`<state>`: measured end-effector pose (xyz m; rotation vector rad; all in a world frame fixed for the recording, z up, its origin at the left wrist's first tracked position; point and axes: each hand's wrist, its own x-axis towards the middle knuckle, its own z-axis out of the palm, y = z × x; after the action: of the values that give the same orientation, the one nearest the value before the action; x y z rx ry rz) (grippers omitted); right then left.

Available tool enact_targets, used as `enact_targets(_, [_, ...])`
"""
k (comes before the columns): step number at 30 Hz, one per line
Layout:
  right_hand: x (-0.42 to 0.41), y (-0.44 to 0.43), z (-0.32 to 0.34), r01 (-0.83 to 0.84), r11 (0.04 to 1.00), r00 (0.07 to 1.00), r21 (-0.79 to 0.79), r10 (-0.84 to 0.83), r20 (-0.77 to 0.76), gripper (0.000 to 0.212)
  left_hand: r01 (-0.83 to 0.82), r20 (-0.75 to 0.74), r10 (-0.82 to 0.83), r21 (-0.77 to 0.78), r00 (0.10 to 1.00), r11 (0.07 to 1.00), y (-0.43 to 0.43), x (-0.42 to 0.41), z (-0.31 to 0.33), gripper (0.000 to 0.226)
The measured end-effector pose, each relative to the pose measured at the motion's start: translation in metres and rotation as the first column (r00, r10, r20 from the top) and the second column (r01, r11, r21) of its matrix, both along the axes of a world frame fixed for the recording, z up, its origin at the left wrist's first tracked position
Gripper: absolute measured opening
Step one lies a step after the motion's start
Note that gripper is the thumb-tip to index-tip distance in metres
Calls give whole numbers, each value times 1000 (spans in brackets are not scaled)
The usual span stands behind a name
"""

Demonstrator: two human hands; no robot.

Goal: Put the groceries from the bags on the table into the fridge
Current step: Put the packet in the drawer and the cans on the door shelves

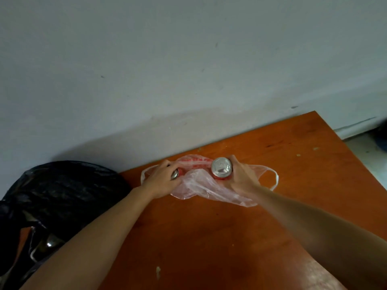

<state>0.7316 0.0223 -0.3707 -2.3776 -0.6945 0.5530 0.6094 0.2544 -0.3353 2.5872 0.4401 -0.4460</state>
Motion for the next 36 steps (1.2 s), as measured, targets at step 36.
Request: enact_targets(36, [-165,-312,206,437,899,749,-13,-355,559,76,588,251,-718,433,649,683,-268,-27,190,64])
